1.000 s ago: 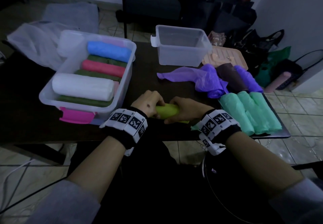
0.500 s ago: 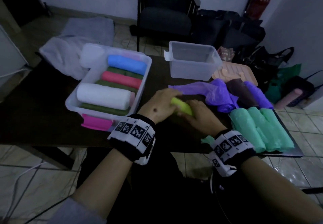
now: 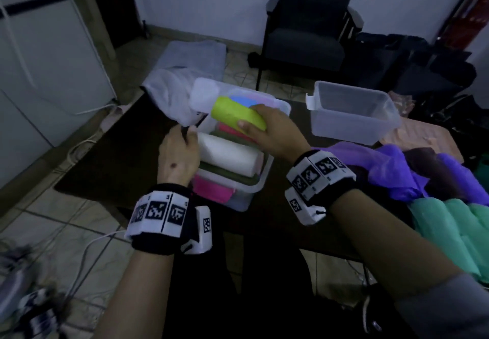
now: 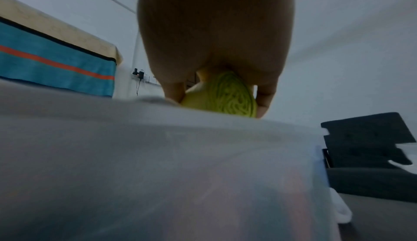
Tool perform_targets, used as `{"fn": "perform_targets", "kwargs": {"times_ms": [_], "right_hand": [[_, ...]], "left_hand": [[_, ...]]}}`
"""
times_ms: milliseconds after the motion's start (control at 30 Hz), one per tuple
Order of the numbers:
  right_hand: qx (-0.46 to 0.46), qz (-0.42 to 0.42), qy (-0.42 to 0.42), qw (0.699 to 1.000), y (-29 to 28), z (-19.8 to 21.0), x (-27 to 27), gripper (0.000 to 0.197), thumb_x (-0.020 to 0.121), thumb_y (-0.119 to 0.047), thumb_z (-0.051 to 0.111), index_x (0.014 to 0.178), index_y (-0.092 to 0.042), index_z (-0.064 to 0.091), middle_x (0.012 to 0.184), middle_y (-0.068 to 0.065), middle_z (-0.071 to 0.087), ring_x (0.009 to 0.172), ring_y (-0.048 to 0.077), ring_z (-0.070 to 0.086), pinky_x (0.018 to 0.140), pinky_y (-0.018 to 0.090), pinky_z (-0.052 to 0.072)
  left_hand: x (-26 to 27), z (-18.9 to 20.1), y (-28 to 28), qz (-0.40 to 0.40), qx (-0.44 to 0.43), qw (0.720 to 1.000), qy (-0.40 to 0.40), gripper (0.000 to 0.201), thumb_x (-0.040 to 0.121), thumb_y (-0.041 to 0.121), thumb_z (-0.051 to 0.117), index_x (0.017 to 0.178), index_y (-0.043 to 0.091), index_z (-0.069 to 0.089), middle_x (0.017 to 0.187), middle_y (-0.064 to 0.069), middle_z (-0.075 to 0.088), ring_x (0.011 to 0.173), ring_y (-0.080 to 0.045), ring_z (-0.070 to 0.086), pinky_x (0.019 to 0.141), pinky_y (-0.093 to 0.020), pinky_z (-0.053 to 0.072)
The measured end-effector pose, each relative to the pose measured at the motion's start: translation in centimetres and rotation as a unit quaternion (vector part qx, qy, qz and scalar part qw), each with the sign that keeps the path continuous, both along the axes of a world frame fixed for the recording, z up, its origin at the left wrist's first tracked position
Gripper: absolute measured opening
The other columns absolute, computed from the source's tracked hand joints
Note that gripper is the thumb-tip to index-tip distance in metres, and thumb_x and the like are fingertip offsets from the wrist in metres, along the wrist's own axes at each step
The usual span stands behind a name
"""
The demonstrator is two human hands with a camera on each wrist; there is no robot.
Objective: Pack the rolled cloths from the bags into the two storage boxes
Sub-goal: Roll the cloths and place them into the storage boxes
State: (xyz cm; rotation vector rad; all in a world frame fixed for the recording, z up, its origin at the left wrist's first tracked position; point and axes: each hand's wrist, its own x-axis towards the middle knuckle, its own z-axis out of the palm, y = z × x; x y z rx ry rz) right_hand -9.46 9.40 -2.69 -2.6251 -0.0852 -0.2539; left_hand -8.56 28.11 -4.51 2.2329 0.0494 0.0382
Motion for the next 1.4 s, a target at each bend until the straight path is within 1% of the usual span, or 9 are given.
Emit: {"fn": "perform_targets", "kwargs": {"times_ms": [100, 267, 333, 533, 667, 833, 1033, 1200, 1400], "right_hand": [[-0.084, 0.016, 0.091, 0.992, 1.0, -0.9, 1.6, 0.054, 0.094, -0.049, 0.045, 0.133, -0.012, 0.047, 0.130, 0.015, 0.054, 0.120, 0.033, 0.047, 0.098, 0.043, 0.040], [-0.051, -0.002, 0.138, 0.989, 1.6, -1.4, 2.6, 0.063, 0.092, -0.060, 0.035, 0.121, -0.009, 0.057, 0.125, 0.021, 0.054, 0.118, 0.036, 0.048, 0.096, 0.040, 0.037], [-0.076, 0.000, 0.151, 0.986, 1.9, -1.0, 2.6, 0.068, 0.090, -0.067, 0.030, 0.130, -0.016, 0.051, 0.131, 0.016, 0.050, 0.123, 0.035, 0.045, 0.102, 0.042, 0.037], [-0.177, 0.004, 0.106, 0.978, 3.9, -1.7, 0.5, 0.081, 0.084, -0.071, 0.035, 0.147, -0.023, 0.022, 0.148, 0.008, 0.033, 0.135, 0.028, 0.032, 0.108, 0.047, 0.026], [-0.201, -0.006, 0.092, 0.975, 4.0, -2.7, 0.2, 0.086, 0.082, -0.074, 0.034, 0.148, -0.022, 0.018, 0.146, 0.011, 0.033, 0.133, 0.030, 0.033, 0.104, 0.047, 0.028], [-0.210, -0.011, 0.075, 0.975, 4.1, -3.2, 0.3, 0.090, 0.080, -0.076, 0.035, 0.149, -0.021, 0.017, 0.145, 0.011, 0.035, 0.132, 0.030, 0.035, 0.103, 0.047, 0.030], [-0.172, -0.026, 0.030, 0.984, 3.9, -4.0, 0.3, 0.088, 0.078, -0.076, 0.039, 0.147, -0.023, 0.023, 0.140, 0.008, 0.042, 0.129, 0.028, 0.039, 0.102, 0.045, 0.033], [-0.124, -0.027, 0.011, 0.992, 3.9, -3.8, -0.1, 0.079, 0.084, -0.070, 0.040, 0.146, -0.023, 0.026, 0.143, 0.008, 0.039, 0.131, 0.027, 0.035, 0.106, 0.042, 0.028], [0.135, -0.033, -0.076, 0.987, 2.7, -2.7, -1.3, 0.052, 0.098, -0.038, 0.043, 0.141, -0.011, 0.036, 0.141, 0.008, 0.039, 0.132, 0.021, 0.029, 0.109, 0.027, 0.019]], "left_hand": [[-0.6, -1.5, 0.6, 0.002, -0.050, 0.997, 0.052, 0.047, 0.101, 0.035, 0.027, 0.126, 0.004, 0.052, 0.133, -0.022, 0.049, 0.123, -0.035, 0.045, 0.099, -0.033, 0.032], [-0.8, -1.5, 0.0, 0.059, -0.124, 0.989, 0.064, 0.048, 0.101, 0.034, 0.027, 0.119, 0.003, 0.058, 0.127, -0.022, 0.054, 0.117, -0.036, 0.049, 0.098, -0.034, 0.035], [-0.6, -1.2, -0.2, 0.081, -0.160, 0.980, 0.080, 0.047, 0.100, 0.038, 0.033, 0.118, 0.004, 0.061, 0.125, -0.019, 0.056, 0.116, -0.033, 0.051, 0.097, -0.034, 0.037], [-0.7, -1.1, -0.7, 0.114, -0.183, 0.973, 0.082, 0.041, 0.092, 0.044, 0.049, 0.115, 0.014, 0.065, 0.118, -0.010, 0.063, 0.108, -0.025, 0.057, 0.082, -0.021, 0.037], [-0.6, -1.2, -0.7, 0.121, -0.179, 0.974, 0.072, 0.034, 0.092, 0.036, 0.050, 0.113, 0.015, 0.067, 0.114, -0.009, 0.064, 0.099, -0.021, 0.058, 0.080, -0.021, 0.038], [-0.5, -1.1, -0.7, 0.122, -0.165, 0.976, 0.068, 0.034, 0.093, 0.033, 0.051, 0.118, 0.015, 0.064, 0.117, -0.010, 0.064, 0.108, -0.024, 0.058, 0.082, -0.021, 0.038], [-0.8, -1.0, -1.3, 0.124, -0.140, 0.981, 0.049, 0.035, 0.094, 0.034, 0.049, 0.118, 0.012, 0.063, 0.118, -0.012, 0.062, 0.109, -0.027, 0.057, 0.081, -0.022, 0.036], [-1.1, -1.3, -1.8, 0.130, -0.082, 0.988, 0.026, 0.036, 0.094, 0.036, 0.045, 0.121, 0.017, 0.058, 0.123, -0.009, 0.058, 0.112, -0.030, 0.054, 0.088, -0.033, 0.041], [-1.7, -1.3, -2.8, 0.109, -0.005, 0.985, -0.132, 0.038, 0.091, 0.020, 0.050, 0.126, 0.008, 0.053, 0.151, -0.014, 0.025, 0.141, -0.029, 0.020, 0.115, -0.039, 0.020]]}}
